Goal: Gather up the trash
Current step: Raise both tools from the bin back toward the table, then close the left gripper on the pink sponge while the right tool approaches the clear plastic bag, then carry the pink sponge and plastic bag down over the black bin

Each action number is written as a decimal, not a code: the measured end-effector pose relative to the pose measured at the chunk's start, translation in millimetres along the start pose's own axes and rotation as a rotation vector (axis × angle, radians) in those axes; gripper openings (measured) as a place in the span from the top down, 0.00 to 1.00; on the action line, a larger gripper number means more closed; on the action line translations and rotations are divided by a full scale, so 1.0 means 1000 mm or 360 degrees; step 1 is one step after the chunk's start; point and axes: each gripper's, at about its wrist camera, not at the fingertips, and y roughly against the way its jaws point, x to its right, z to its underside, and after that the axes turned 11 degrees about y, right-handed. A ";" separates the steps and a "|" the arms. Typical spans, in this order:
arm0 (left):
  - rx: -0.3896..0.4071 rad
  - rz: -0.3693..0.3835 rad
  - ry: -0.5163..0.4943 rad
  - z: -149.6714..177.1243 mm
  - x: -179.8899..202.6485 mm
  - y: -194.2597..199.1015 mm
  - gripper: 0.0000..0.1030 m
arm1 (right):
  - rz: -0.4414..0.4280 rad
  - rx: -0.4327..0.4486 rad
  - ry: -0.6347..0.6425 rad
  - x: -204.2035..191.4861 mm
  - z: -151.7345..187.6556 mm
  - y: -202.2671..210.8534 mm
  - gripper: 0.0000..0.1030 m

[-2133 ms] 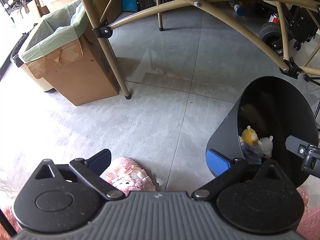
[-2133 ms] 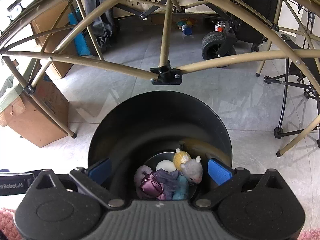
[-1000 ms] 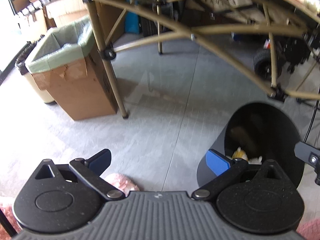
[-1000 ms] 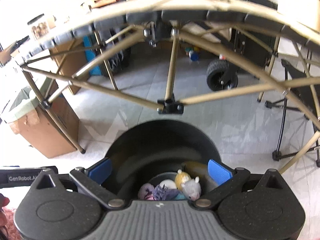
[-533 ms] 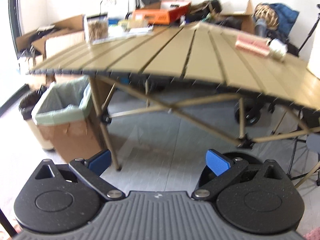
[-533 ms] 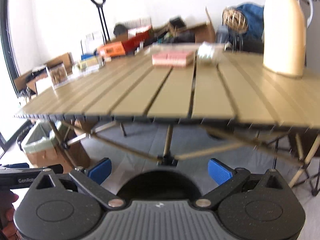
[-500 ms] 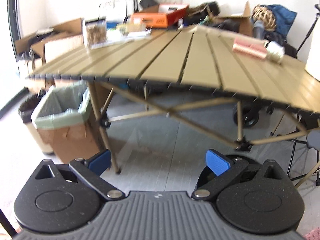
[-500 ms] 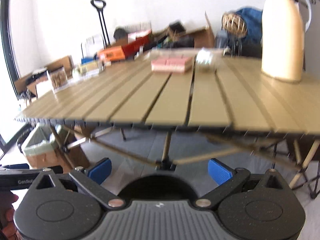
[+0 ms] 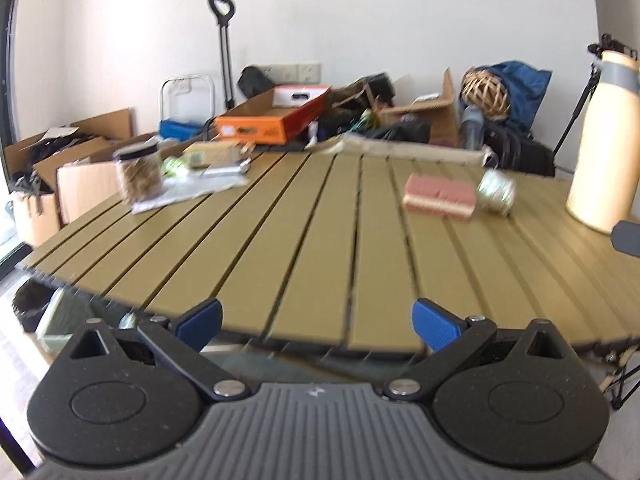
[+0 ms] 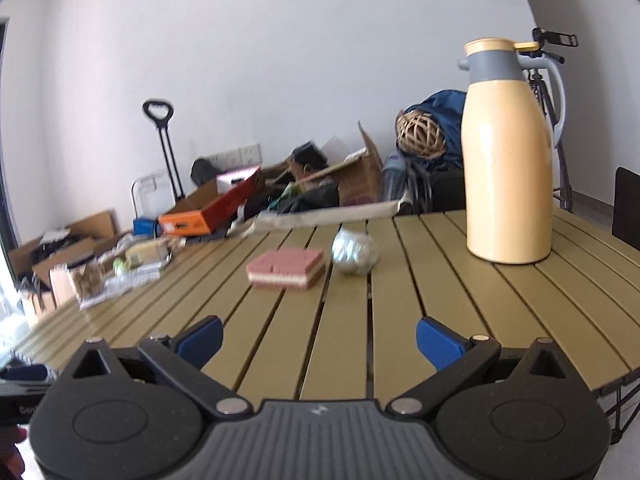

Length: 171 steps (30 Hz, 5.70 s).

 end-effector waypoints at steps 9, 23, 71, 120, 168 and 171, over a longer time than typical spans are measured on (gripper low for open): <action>0.0035 0.0107 -0.0007 -0.041 0.045 -0.039 0.00 | 0.0088 0.0088 -0.0149 0.039 -0.042 -0.039 0.00; -0.0113 0.0210 -0.0100 -0.078 0.130 -0.149 0.00 | 0.0197 0.0029 -0.0454 0.115 -0.052 -0.127 0.00; -0.0250 0.0151 0.0078 -0.091 0.129 -0.219 0.04 | 0.0183 -0.0187 -0.0638 0.123 -0.020 -0.190 0.00; 0.0134 -0.0039 0.0641 -0.111 -0.035 -0.122 0.04 | 0.0383 -0.0461 -0.0177 0.020 -0.062 -0.315 0.01; 0.0142 0.0139 0.0372 -0.013 -0.027 0.042 0.04 | -0.0159 -0.0203 0.0137 -0.042 -0.022 -0.017 0.53; 0.0139 0.0146 0.0334 -0.002 -0.029 0.060 0.04 | -0.0200 -0.0203 0.0145 -0.050 -0.010 0.003 0.53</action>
